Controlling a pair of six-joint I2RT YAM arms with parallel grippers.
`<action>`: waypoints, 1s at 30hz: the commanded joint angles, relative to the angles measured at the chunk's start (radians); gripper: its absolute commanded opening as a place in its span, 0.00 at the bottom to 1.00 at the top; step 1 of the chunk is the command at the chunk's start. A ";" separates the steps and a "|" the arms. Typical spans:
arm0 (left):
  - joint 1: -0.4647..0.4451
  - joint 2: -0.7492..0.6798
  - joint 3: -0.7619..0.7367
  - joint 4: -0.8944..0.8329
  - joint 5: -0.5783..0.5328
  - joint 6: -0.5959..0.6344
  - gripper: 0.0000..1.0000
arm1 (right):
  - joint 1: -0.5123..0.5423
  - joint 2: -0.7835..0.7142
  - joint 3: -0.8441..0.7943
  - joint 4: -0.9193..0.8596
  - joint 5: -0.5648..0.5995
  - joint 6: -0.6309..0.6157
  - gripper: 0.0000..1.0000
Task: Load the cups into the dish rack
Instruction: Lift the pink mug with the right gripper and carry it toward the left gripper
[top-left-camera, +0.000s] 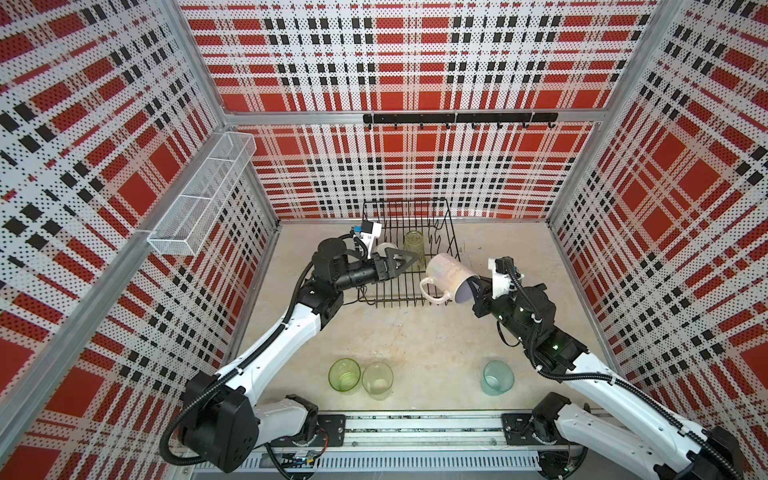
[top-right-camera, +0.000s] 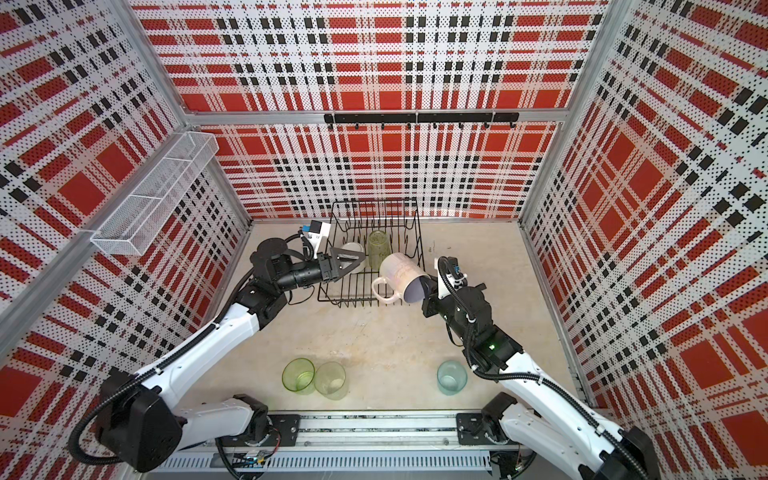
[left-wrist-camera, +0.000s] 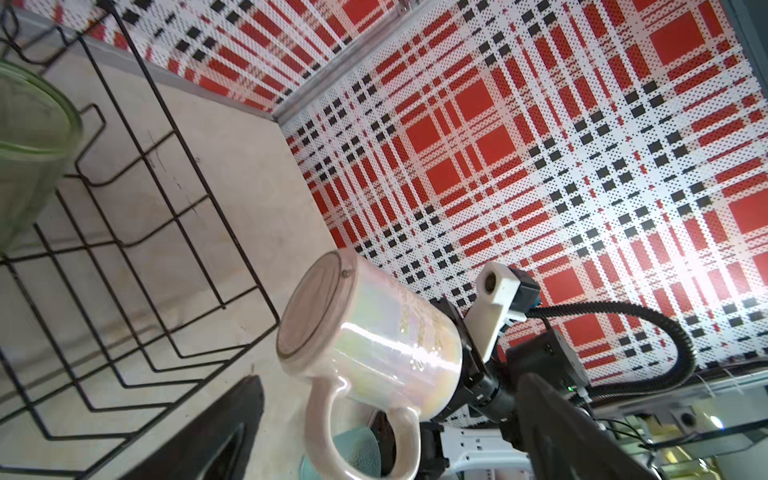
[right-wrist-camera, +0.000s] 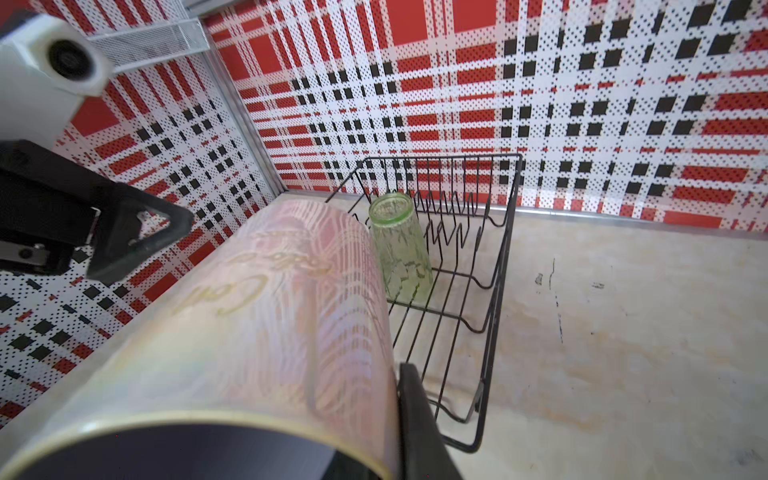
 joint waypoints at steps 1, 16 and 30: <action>-0.011 0.022 -0.001 0.042 0.040 -0.042 0.98 | 0.002 -0.033 -0.002 0.320 -0.062 -0.033 0.00; -0.106 0.115 0.045 0.128 0.176 -0.090 0.97 | 0.002 0.025 -0.010 0.438 -0.303 -0.084 0.00; -0.113 0.118 -0.072 0.569 0.224 -0.428 0.98 | 0.003 0.123 -0.025 0.547 -0.444 -0.156 0.00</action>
